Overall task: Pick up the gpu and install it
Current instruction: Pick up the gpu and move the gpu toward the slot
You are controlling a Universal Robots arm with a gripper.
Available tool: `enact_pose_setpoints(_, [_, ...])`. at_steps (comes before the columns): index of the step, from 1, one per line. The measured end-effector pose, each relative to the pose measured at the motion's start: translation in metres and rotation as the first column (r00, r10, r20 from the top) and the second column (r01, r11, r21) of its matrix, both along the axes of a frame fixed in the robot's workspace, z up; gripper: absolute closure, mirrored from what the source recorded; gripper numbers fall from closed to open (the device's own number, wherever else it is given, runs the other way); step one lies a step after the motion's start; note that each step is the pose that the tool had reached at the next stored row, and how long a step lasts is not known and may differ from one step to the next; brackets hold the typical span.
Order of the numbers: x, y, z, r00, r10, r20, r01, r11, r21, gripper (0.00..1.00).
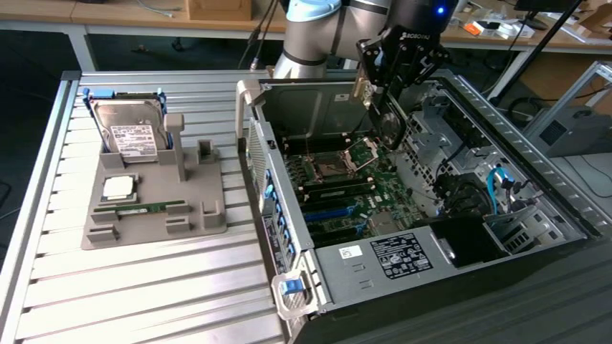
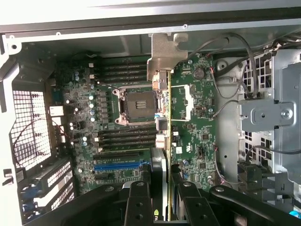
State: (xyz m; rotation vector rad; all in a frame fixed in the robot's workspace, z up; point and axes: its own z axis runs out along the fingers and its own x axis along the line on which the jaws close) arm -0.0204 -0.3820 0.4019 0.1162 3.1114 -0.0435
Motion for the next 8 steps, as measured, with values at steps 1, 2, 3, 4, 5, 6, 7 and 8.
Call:
enact_pose_setpoints(1, [0.0003,0.0,-0.0005,1.0,0.0,0.0,0.0,1.0,0.0,0.73])
enact_pose_setpoints(2, [0.0006,0.0,-0.0011,1.0,0.0,0.0,0.0,1.0,0.0,0.73])
enact_pose_setpoints(3, [0.0009,0.0,-0.0019,1.0,0.0,0.0,0.0,1.0,0.0001,0.73])
enact_pose_setpoints(4, [0.0012,0.0,-0.0025,1.0,0.0,0.0,0.0,1.0,0.0,0.73])
enact_pose_setpoints(5, [0.0015,0.0,-0.0032,1.0,0.0,0.0,0.0,1.0,-0.0001,0.73])
enact_pose_setpoints(6, [0.0018,0.0,-0.0038,1.0,0.0,0.0,0.0,1.0,-0.0001,0.73])
enact_pose_setpoints(7, [0.0019,0.0,-0.0045,1.0,0.0,0.0,0.0,1.0,0.0,0.73])
enact_pose_setpoints(8, [0.0021,0.0,-0.0052,1.0,0.0,0.0,0.0,1.0,-0.0001,0.73])
